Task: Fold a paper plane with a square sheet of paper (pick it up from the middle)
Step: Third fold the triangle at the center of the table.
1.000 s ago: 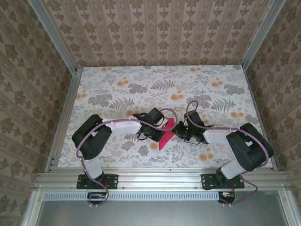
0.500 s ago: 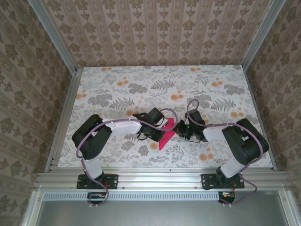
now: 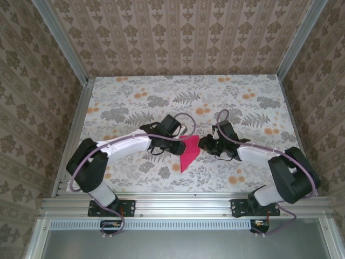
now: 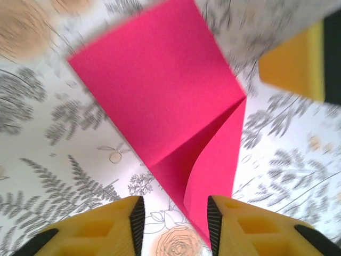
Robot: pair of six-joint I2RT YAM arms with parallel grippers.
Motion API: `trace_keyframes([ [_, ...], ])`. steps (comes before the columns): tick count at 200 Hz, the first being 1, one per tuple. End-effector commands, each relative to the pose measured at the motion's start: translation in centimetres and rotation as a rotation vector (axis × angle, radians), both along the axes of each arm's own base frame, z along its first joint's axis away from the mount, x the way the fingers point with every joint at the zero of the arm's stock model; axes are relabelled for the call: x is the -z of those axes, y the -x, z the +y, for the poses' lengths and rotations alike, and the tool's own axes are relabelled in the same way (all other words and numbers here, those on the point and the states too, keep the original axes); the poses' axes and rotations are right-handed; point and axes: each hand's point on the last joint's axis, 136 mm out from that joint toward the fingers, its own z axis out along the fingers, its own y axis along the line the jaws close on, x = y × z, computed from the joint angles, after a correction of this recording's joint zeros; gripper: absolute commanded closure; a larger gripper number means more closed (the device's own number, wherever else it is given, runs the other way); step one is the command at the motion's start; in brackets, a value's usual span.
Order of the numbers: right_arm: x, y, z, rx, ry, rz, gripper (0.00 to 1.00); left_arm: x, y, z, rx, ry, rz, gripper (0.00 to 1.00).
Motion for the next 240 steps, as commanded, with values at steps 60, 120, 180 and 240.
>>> trace_keyframes([
  [60,0.7,1.8,-0.9,0.000,0.022,0.026,0.69,-0.6,1.9,-2.4,0.032,0.137,0.159,0.90],
  [120,2.2,2.1,0.1,-0.021,-0.026,0.072,0.66,3.4,2.0,-2.5,0.025,0.060,0.227,0.95],
  [180,2.7,2.0,0.8,-0.036,-0.060,0.088,0.65,5.9,1.6,-1.5,0.013,-0.033,0.223,0.97],
  [240,3.3,1.7,1.2,-0.044,-0.064,0.105,0.63,6.9,1.7,-1.1,0.019,-0.059,0.227,0.98],
])
